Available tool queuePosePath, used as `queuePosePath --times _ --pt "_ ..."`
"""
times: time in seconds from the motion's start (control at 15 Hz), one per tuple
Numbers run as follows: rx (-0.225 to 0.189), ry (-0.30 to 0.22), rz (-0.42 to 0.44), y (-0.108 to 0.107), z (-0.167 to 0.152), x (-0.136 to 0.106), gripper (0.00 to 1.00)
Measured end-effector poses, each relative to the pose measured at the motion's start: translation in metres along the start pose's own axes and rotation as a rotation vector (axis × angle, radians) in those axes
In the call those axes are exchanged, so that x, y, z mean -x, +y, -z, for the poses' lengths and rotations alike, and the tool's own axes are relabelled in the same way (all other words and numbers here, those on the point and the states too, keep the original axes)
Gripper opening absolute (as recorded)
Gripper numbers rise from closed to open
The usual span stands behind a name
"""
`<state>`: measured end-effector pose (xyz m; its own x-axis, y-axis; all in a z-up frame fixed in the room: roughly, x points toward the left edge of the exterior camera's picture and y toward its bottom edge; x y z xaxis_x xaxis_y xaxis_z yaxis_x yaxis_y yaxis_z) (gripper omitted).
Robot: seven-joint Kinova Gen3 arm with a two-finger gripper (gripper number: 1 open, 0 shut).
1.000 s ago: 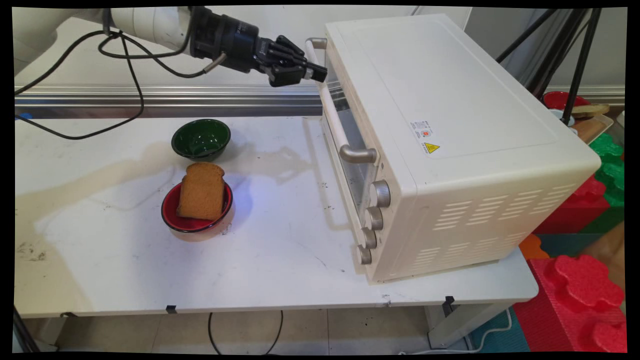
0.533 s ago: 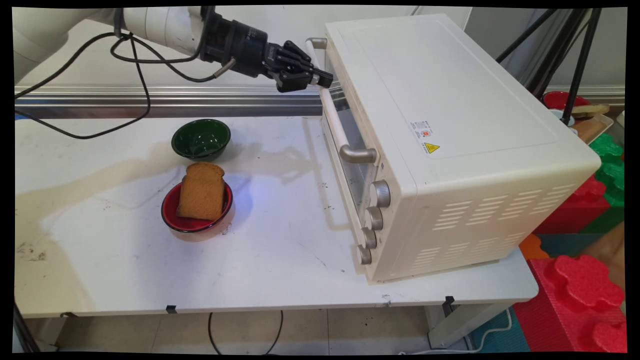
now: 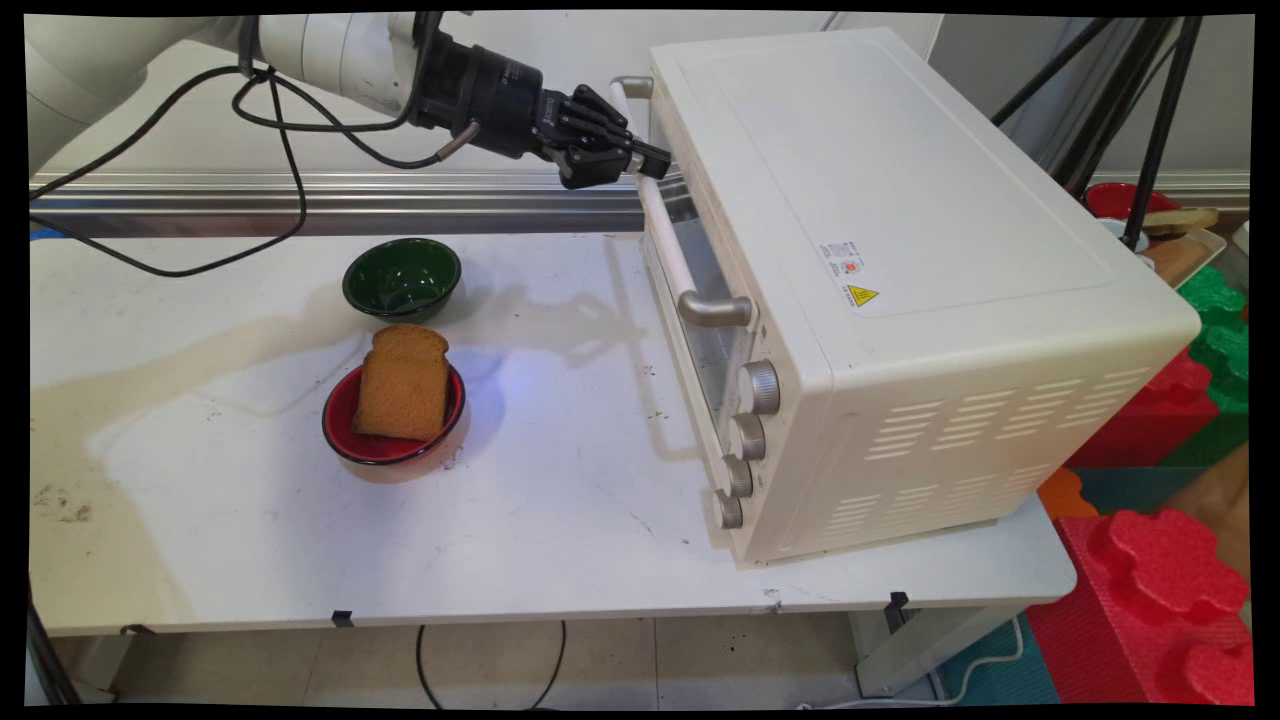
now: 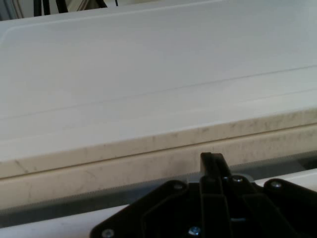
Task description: Open the oven
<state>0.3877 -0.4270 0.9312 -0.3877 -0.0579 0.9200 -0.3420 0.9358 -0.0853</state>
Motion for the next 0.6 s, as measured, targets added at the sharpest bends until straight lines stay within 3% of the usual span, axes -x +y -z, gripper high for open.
queuePosePath --times 0.6 --pt "0.013 -0.04 -0.026 0.0 0.016 0.006 0.0"
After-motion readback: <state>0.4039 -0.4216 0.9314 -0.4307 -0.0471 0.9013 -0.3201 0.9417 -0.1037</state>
